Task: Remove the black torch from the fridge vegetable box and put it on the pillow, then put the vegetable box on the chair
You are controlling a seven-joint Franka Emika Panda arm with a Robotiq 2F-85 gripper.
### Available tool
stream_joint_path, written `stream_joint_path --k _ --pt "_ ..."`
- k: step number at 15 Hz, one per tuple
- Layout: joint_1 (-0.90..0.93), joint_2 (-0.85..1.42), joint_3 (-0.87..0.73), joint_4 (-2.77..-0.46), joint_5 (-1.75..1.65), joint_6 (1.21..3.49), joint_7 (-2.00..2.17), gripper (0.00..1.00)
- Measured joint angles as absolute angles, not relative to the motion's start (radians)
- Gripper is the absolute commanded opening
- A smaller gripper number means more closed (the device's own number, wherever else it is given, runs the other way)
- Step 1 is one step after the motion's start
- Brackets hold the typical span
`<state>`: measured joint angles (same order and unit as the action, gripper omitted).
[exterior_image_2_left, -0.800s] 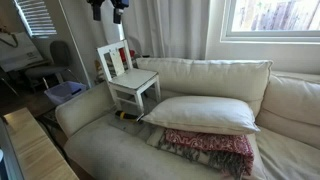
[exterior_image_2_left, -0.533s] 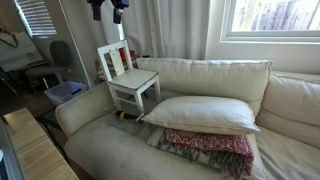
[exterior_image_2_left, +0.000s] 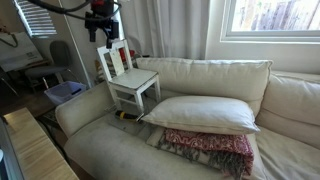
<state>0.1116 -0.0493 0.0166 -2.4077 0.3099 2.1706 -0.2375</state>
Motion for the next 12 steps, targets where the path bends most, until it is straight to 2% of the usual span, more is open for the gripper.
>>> stream_joint_path --k 6,8,12 --pt "0.176 0.263 0.182 -2.357 0.566 2.632 -0.121 1.00" --pt "0.177 0.362 0.224 -2.308 0.595 2.678 -0.097 1.00" --pt "0.164 0.349 0.226 -2.306 0.593 2.678 -0.097 1.00"
